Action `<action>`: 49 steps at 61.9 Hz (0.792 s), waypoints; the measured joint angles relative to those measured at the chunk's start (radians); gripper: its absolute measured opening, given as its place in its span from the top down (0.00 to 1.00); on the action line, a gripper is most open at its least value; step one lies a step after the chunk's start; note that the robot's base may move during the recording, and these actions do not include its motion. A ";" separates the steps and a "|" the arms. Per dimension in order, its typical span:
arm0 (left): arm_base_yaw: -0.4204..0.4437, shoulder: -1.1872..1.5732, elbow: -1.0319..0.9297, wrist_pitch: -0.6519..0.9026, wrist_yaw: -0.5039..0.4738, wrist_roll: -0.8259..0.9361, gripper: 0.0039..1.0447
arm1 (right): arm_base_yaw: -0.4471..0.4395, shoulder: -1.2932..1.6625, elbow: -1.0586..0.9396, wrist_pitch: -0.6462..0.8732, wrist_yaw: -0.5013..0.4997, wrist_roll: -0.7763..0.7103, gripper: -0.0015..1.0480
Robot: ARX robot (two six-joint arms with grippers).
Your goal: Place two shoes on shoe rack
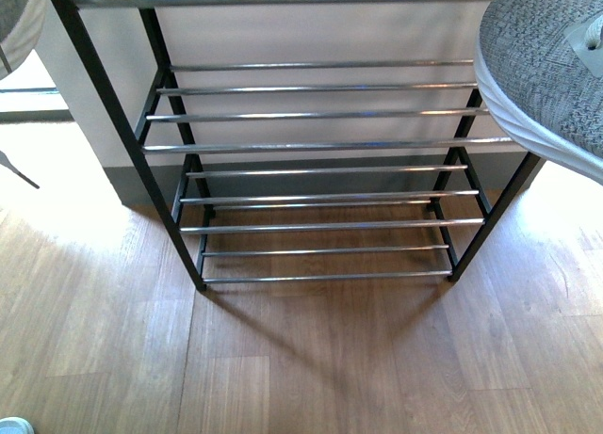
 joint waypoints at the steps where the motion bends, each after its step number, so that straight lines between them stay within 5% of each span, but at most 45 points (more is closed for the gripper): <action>1: 0.000 0.000 0.000 0.000 0.000 -0.001 0.99 | 0.000 0.000 0.000 0.000 0.000 0.000 0.99; 34: 0.000 0.000 0.000 0.000 -0.001 -0.001 0.99 | 0.000 0.000 0.000 0.000 0.003 0.000 0.99; 38: 0.000 0.000 0.000 0.000 -0.003 -0.001 0.99 | -0.003 0.018 -0.001 0.058 -0.075 -0.021 0.99; 49: 0.000 0.000 0.000 0.000 -0.002 -0.001 0.99 | 0.126 0.194 0.129 0.068 0.028 0.027 0.99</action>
